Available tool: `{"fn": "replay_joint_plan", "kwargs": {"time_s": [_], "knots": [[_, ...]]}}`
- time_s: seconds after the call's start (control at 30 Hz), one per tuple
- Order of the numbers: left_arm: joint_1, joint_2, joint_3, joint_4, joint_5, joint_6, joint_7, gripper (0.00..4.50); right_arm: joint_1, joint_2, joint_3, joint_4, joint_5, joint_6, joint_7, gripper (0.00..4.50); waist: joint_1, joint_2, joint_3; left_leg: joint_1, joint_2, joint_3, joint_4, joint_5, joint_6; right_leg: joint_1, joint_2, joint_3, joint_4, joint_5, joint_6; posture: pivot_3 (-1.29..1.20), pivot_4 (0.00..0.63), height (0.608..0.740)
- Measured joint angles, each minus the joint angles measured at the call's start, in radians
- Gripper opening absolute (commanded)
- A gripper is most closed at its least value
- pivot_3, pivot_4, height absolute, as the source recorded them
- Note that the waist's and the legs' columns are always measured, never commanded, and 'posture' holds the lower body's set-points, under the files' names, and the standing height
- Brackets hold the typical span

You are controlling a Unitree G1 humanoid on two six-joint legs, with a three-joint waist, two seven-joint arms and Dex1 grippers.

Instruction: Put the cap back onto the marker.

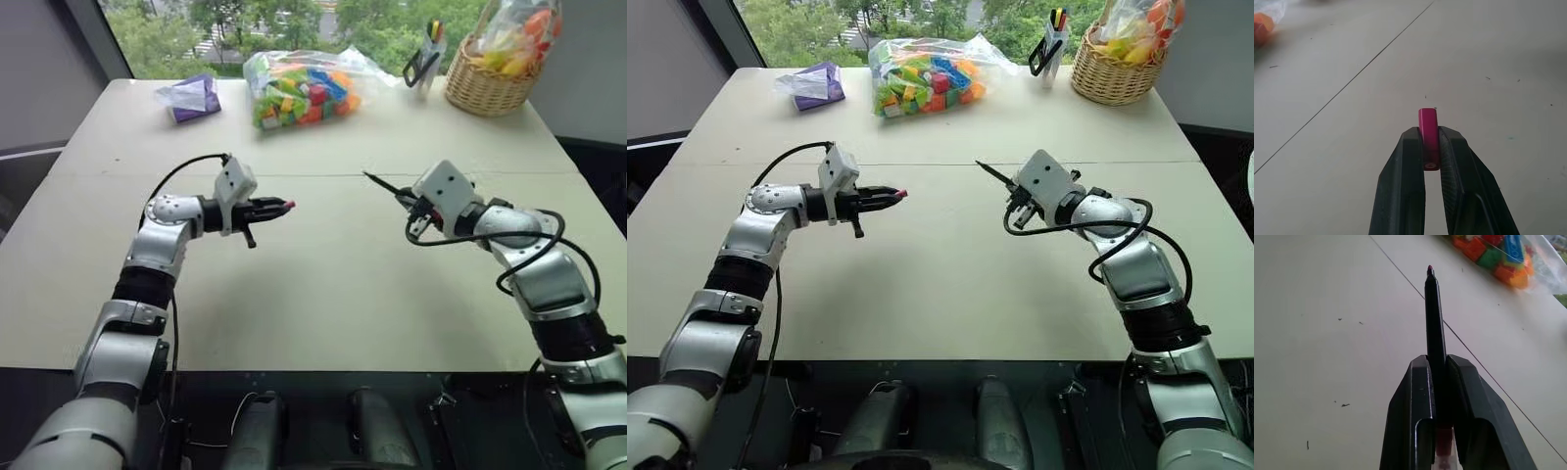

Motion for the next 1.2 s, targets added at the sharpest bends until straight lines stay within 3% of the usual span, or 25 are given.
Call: {"fn": "replay_joint_plan", "kwargs": {"time_s": [0.27,1.2], "knots": [[-0.055,-0.037,-0.008,0.105,0.012,-0.136,-0.107,0.00,-0.014,-0.036,0.021,-0.146,0.093,0.041,0.214,0.06,0.002,0.000,0.000,0.000,0.001,0.000,0.002,0.000,0.000,0.000,0.000,0.000,0.001,0.000,0.000,0.00,0.150,0.740],[-0.047,-0.047,-0.008,-0.004,0.016,-0.105,-0.204,0.00,-0.050,-0.022,0.048,-0.142,0.080,0.054,0.255,0.06,0.002,0.000,0.000,0.000,0.001,0.000,0.003,0.000,0.000,0.000,0.000,0.000,0.002,0.000,0.000,0.00,0.150,0.740]]}}
